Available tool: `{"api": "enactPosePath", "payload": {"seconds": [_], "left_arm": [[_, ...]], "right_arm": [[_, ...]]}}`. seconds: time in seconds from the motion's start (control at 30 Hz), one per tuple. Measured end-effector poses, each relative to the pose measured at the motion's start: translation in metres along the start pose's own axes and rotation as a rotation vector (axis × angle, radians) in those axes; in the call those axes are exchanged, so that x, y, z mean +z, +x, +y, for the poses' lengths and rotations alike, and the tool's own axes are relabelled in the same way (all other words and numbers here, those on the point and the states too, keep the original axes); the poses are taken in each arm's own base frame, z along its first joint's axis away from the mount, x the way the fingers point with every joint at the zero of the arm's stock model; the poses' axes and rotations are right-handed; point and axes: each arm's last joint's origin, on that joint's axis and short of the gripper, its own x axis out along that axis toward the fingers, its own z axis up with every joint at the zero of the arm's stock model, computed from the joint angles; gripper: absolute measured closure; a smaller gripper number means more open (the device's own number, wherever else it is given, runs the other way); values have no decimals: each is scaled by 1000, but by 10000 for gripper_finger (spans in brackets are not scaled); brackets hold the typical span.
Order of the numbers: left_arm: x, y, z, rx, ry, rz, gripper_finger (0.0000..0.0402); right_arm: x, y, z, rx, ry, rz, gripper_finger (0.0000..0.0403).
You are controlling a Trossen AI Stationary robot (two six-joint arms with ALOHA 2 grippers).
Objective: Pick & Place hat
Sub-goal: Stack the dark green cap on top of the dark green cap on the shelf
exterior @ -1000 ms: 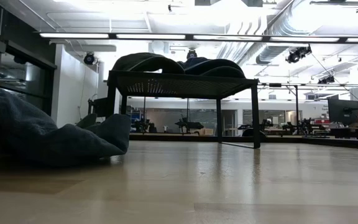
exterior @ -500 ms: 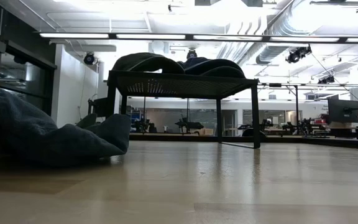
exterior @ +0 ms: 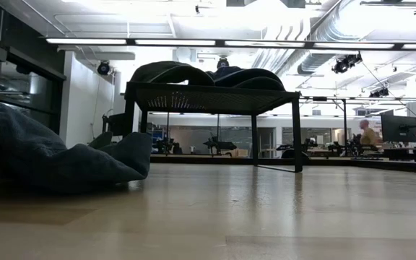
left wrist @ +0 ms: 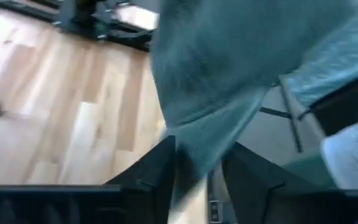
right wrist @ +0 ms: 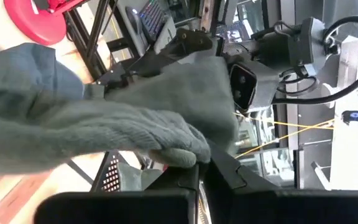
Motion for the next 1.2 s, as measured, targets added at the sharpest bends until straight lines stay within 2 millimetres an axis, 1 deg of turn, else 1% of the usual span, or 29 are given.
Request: {"api": "enactPosePath", "payload": {"seconds": [0.13, 0.23, 0.3, 0.37, 0.47, 0.63, 0.87, 0.97, 1.03, 1.13, 1.2], "left_arm": [[-3, 0, 4, 80, 2, 14, 225], [-5, 0, 5, 100, 3, 26, 188], [-6, 0, 6, 107, 3, 37, 171], [-6, 0, 6, 116, 0, 38, 163], [-6, -1, 7, 149, -15, 21, 165], [-4, -1, 7, 168, -27, -16, 180], [4, 0, 3, 124, -26, -95, 196], [5, 0, 2, 114, -24, -111, 197], [6, 0, 2, 112, -23, -113, 197], [6, 0, 1, 108, -23, -118, 197], [7, -1, 0, 94, -24, -128, 197]], "right_arm": [[-2, 0, 3, 19, 13, 11, 402], [-3, 0, 5, 28, 38, 29, 402], [-5, 0, 6, 17, 68, 64, 402], [-7, 0, 7, 2, 103, 104, 402], [-10, -1, 8, -22, 171, 158, 402], [-15, -1, 12, -45, 352, 209, 403], [-24, -2, 24, 53, 649, 237, 403], [-29, 0, 29, 156, 794, 262, 403], [-32, 1, 33, 256, 863, 285, 403], [-36, 2, 41, 436, 902, 329, 403], [-38, 2, 46, 572, 891, 355, 403]]}}
